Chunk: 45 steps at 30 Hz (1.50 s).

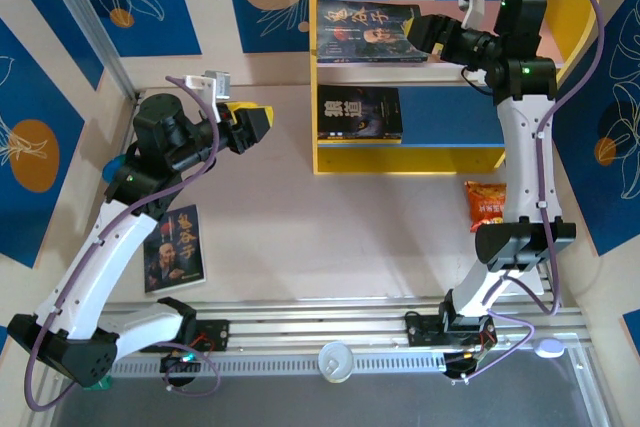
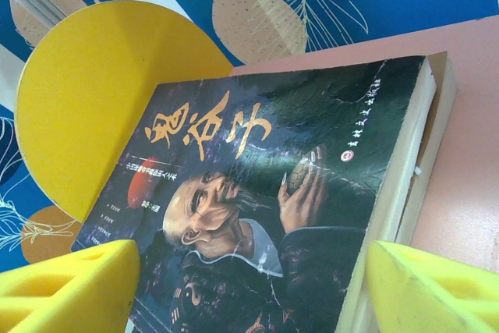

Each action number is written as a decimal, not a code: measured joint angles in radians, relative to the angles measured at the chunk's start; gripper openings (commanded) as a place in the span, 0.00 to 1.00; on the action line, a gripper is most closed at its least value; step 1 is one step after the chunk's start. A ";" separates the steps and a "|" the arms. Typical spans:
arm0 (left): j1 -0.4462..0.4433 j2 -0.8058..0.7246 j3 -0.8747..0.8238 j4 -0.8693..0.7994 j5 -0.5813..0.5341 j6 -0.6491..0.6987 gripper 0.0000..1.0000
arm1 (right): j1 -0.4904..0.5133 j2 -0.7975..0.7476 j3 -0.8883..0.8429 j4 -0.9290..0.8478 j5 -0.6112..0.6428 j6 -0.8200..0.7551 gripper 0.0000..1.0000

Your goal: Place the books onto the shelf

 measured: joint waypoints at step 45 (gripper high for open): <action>0.000 0.000 0.000 -0.016 -0.026 0.026 0.52 | 0.011 0.095 0.134 -0.045 0.025 -0.003 0.77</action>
